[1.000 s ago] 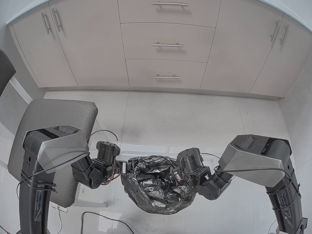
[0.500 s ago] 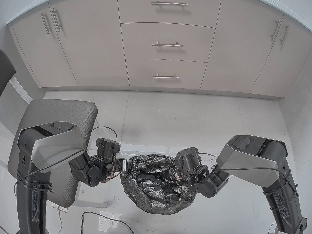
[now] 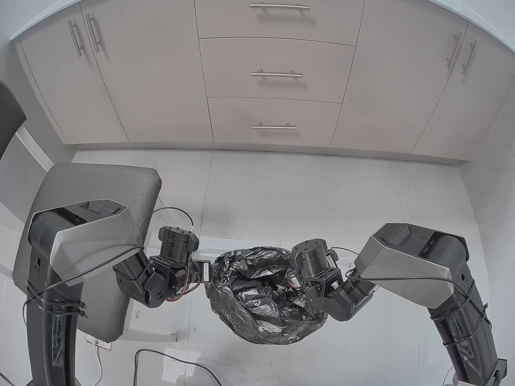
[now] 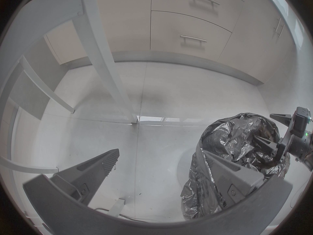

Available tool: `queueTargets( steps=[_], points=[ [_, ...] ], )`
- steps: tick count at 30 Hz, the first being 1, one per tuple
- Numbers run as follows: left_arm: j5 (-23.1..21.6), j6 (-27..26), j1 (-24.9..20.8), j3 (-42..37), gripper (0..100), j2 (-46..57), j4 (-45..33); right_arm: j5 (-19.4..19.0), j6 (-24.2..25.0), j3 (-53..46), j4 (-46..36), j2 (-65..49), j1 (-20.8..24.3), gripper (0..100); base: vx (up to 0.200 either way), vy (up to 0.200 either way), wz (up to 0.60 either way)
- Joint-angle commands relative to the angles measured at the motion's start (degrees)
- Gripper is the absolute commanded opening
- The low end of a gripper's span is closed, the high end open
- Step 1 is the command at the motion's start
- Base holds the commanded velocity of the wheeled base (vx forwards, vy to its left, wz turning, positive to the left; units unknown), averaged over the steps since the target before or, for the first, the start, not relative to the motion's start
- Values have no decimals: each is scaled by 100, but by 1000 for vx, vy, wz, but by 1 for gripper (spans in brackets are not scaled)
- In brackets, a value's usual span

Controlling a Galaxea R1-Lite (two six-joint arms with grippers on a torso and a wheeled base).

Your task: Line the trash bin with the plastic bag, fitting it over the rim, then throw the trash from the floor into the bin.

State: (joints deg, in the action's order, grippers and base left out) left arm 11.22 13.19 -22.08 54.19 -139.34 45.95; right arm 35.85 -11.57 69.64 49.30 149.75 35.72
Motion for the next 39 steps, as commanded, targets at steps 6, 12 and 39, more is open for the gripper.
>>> queueTargets(
  steps=[6,12,39],
  points=[
    [3,-1,-16,-5,100,3,2,528,-12,137,18,-60,5,100,0,0,0],
    [-5,122,-51,-22,100,30,11,695,-91,251,27,-139,-12,100,0,0,0],
    [47,1309,-1668,-945,100,944,125,458,1227,-2315,669,-1756,594,100,0,0,0]
  ],
)
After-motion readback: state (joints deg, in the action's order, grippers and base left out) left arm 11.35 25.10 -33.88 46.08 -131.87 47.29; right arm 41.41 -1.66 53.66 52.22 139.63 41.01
